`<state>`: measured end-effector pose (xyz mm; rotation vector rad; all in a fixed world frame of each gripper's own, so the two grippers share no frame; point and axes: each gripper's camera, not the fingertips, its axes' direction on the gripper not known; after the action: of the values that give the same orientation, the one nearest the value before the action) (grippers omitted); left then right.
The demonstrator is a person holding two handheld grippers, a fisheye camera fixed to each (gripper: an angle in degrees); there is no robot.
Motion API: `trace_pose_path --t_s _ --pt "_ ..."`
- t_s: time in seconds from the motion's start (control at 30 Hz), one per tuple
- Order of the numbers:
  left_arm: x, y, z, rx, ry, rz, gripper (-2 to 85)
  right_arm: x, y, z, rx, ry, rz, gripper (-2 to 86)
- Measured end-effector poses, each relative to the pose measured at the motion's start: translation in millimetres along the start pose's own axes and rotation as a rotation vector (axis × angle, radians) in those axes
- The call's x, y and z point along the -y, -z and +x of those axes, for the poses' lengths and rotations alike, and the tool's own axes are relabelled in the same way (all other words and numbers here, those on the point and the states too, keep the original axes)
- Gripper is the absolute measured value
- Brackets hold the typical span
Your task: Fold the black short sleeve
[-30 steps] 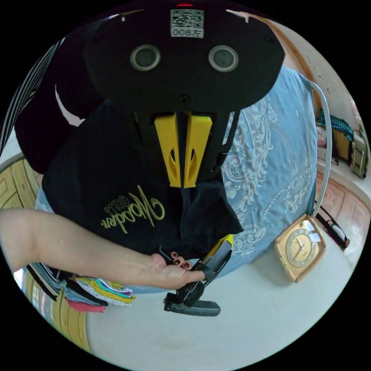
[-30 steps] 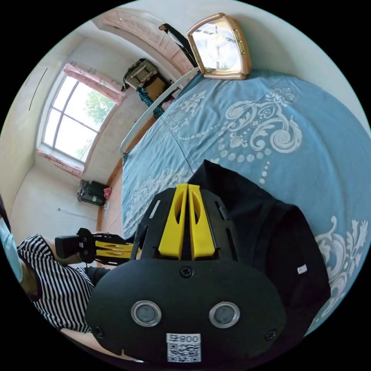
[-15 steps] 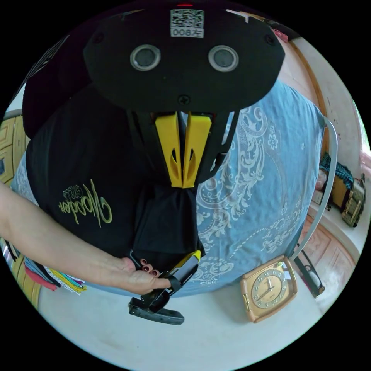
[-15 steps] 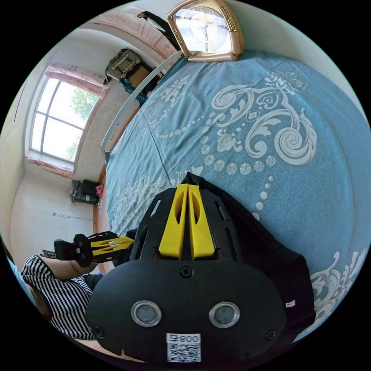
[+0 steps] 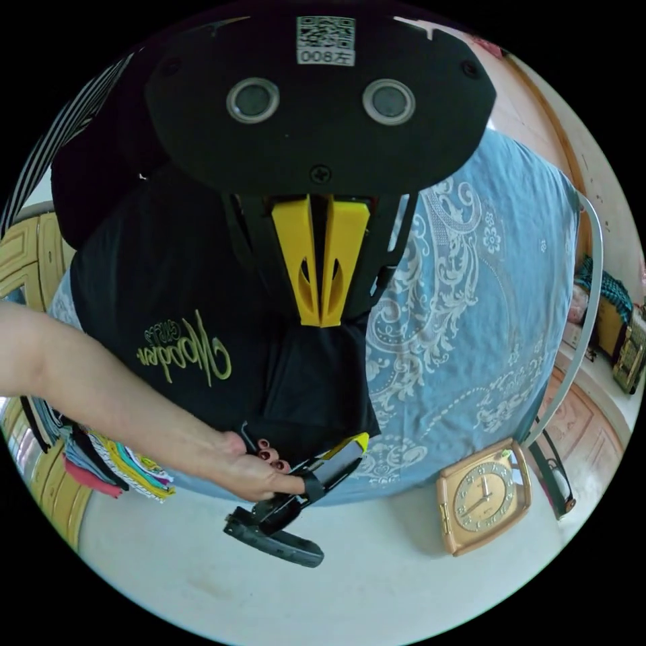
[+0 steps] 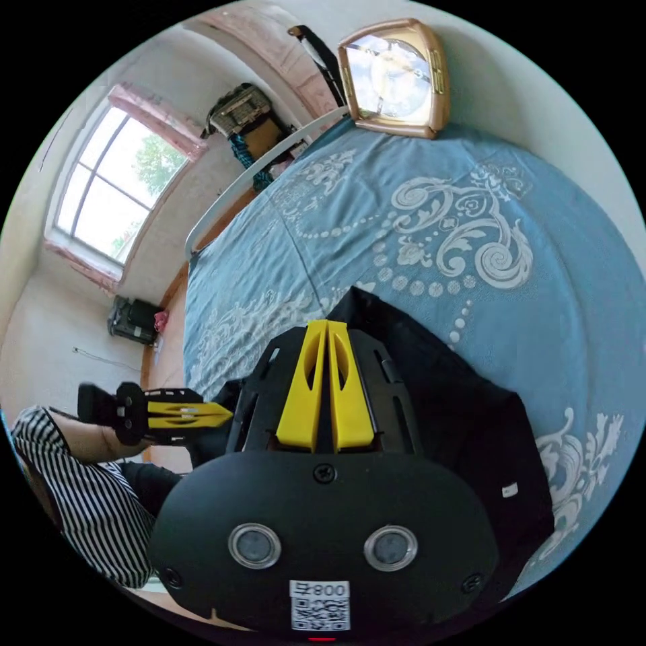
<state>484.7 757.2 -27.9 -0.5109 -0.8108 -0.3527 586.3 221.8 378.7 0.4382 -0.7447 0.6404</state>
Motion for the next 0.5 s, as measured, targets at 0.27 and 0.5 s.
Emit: trace_pose_path --t_s 0.27,0.5 --pt "9 -15 -13 -0.03 -0.009 -0.069 0.2 -85 -8 -47 -0.067 0.005 -0.077 0.1" --pt "26 2 -34 -0.019 0.04 0.054 0.3 -146 19 -104 -0.023 0.065 0.011 0.1"
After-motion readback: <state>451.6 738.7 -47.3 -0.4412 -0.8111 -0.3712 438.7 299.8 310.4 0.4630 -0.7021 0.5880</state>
